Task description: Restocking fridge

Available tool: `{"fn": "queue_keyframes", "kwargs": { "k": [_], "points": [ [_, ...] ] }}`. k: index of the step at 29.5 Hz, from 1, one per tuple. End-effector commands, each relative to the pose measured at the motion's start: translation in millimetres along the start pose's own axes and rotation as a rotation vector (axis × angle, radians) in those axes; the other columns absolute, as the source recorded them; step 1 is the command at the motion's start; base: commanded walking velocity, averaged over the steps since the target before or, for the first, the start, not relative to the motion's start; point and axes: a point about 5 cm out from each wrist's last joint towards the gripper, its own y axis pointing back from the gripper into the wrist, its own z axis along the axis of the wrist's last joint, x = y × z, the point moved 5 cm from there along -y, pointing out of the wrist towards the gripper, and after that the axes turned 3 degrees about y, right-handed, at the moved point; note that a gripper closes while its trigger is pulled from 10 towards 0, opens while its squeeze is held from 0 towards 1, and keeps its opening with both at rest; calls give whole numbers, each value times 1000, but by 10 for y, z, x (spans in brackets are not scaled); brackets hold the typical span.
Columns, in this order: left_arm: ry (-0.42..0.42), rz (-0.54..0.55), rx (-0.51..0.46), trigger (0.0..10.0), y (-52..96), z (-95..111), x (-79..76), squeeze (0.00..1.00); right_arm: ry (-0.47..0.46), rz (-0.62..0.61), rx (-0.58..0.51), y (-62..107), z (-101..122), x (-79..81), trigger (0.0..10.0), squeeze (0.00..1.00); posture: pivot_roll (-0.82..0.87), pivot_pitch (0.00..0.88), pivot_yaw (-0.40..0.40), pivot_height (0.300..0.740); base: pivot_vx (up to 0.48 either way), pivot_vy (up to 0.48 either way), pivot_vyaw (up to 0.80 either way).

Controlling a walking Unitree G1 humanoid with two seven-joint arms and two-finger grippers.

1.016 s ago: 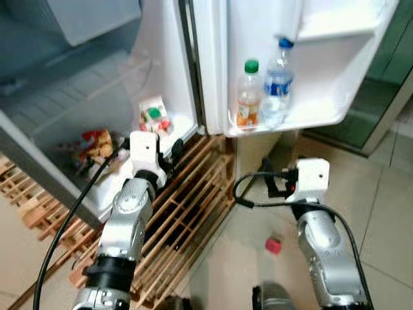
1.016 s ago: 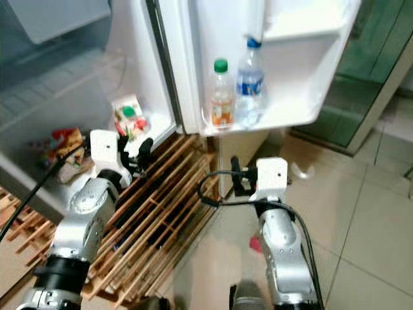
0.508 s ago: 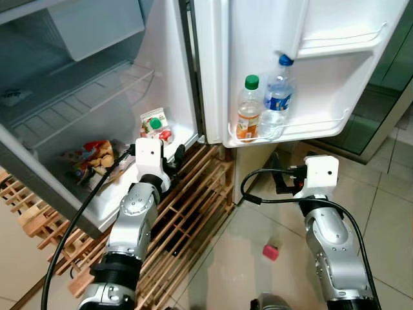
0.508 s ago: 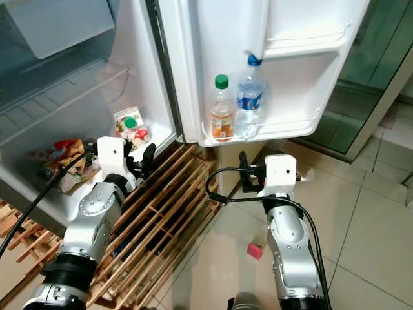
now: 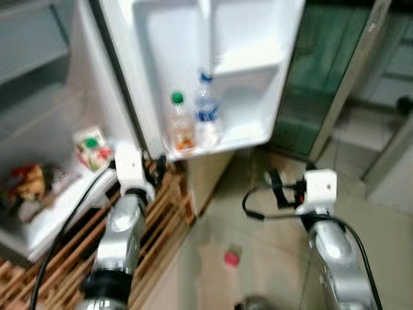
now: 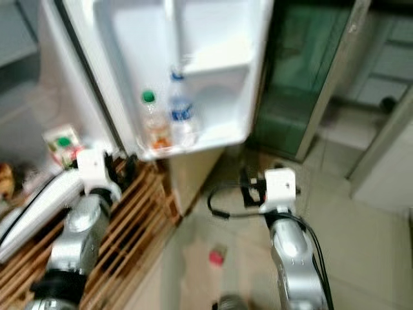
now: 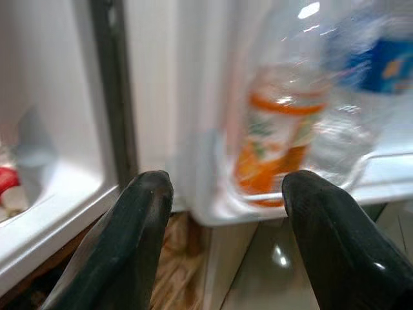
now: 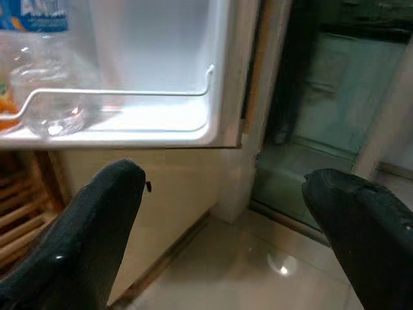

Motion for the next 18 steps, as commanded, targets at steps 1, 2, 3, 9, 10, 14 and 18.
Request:
{"fn": "queue_keyframes", "kwargs": {
  "k": [1, 2, 3, 9, 10, 14, 18],
  "points": [
    [-2, 8, 15, 10000, 64, -60, 7, 0, 15, 41, -27, 2, 52, 59, 10000, 427, -290, 0, 75, 740, 0, -480, 769],
    [-3, 8, 12, 10000, 87, -58, 5, 0, 24, 59, -25, 6, 45, 82, 10000, 427, -286, 0, 72, 740, 0, -480, 756],
    [-14, 9, -1, 10000, 122, -40, -16, 0, 36, 84, -28, -6, 50, 90, 10000, 431, -271, 0, 63, 740, 0, -480, 738],
    [-23, 136, 41, 10000, 209, -170, 276, 0, 57, 133, -46, -197, 128, 145, 10000, 439, -237, 0, 6, 740, 0, -160, 710],
    [-23, 136, 41, 10000, 209, -170, 276, 0, 57, 133, -46, -197, 128, 145, 10000, 439, -237, 0, 6, 740, 0, 0, 688],
    [-83, 219, 54, 10000, 337, -256, 350, 0, 48, 203, -23, -285, 133, 187, 10000, 416, -159, 0, -87, 740, 0, 0, 644],
    [-96, 165, 9, 10000, 403, -167, 159, 0, 53, 230, -3, -318, 77, 195, 10000, 392, -142, 0, -85, 740, 0, -120, 0]
  ]
}}
